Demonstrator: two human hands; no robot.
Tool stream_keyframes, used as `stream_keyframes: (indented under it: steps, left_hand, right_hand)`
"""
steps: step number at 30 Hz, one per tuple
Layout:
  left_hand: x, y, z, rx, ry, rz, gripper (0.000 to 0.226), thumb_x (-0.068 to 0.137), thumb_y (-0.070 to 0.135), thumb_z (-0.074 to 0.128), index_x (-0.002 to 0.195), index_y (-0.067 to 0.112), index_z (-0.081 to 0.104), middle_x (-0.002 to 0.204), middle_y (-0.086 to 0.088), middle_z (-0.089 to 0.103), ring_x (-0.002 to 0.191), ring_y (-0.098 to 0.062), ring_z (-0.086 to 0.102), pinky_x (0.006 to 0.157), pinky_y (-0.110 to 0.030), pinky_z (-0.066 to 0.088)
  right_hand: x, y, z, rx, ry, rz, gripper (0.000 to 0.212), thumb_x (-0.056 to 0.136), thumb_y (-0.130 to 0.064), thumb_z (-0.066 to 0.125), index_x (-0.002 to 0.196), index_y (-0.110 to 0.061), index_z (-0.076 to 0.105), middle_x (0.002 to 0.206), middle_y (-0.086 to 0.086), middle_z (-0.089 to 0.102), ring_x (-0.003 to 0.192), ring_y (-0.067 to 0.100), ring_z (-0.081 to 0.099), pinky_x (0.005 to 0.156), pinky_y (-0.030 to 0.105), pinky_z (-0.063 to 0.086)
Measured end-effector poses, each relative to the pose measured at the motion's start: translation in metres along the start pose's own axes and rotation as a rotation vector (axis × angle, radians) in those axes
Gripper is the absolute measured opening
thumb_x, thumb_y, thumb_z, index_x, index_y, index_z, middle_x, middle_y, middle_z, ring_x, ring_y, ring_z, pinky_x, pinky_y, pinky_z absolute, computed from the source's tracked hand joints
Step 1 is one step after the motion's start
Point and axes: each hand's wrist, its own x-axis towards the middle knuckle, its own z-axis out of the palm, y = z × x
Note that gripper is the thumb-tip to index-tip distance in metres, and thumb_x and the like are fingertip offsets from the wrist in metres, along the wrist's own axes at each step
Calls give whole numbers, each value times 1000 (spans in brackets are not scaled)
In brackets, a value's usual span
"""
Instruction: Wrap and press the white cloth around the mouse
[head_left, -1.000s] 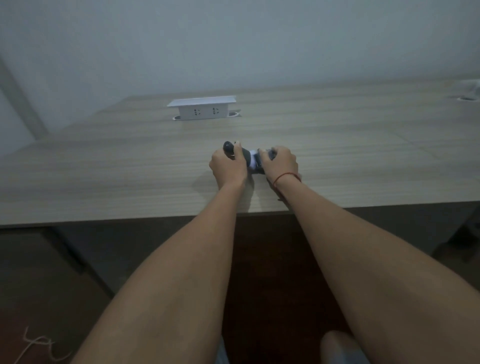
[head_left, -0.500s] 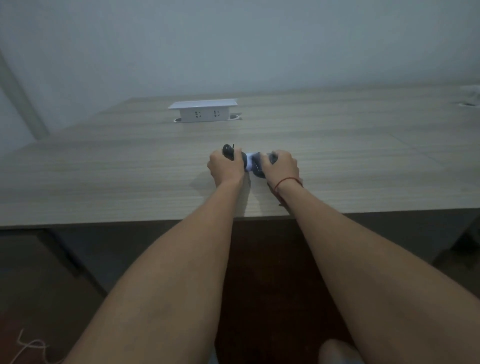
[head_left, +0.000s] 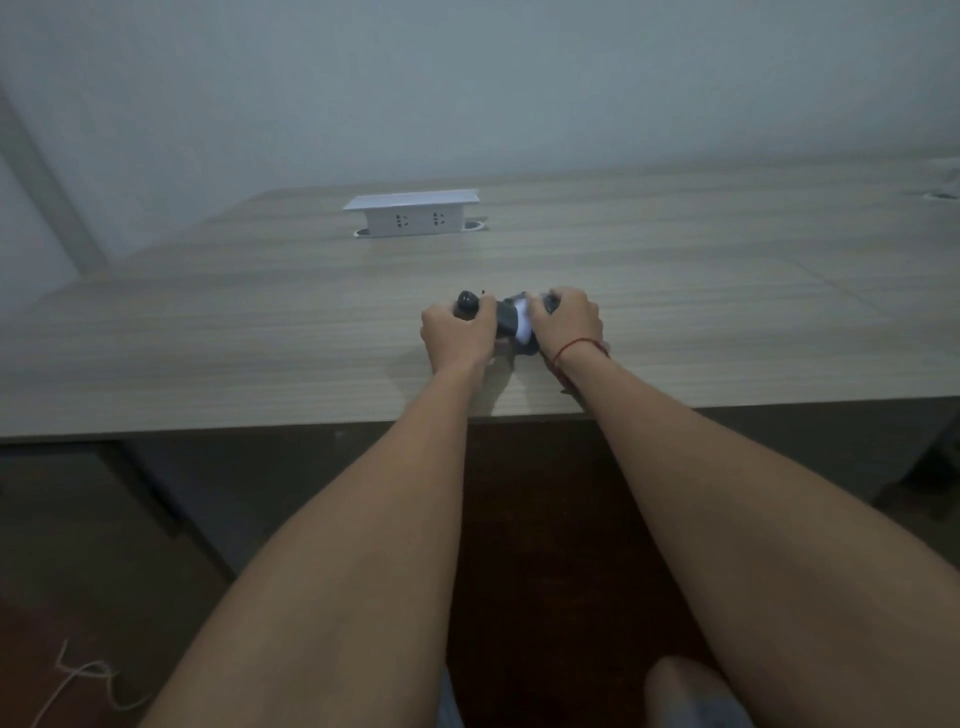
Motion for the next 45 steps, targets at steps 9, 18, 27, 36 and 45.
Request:
stream_keyframes:
  steps: [9,18,27,36,45]
  left_hand:
    - [16,2,10,-13,53,-52,31,85,26,70,101,-1,65,103,-17,68,91,-30,68,80,-43,59]
    - [20,2,7,-2,17,0,23,84,28,69,90,6,70,92,-11,73,78,-19,69,63,-25,57]
    - [12,2,-4,-126,-126,-85,16,77,21,75,76,6,68,86,-17,73,82,-30,73,78,-46,60]
    - [20,-3,7,-67,3,-53,32,79,20,76,98,-3,65,100,-17,69,87,-28,70,77,-41,61]
    - [13,-1,1,-47,-53,-1,18,85,21,71,79,7,62,78,-7,67,61,-17,70,59,-26,59]
  right_hand:
    - [0,5,2,14,-4,-22,28,87,-42,52,89,-16,61,83,1,55,77,20,52,67,29,38]
    - [5,5,2,36,11,-24,25,86,-40,55,90,-16,61,90,3,61,77,19,53,66,27,36]
    - [3,4,3,46,12,-5,27,85,-41,55,93,-16,62,97,8,64,83,24,58,72,33,47]
    - [3,3,1,8,8,-22,28,88,-39,54,94,-13,63,94,7,63,83,23,56,68,28,36]
    - [5,4,1,-8,6,-33,28,87,-40,53,91,-13,63,90,6,62,82,24,57,68,30,42]
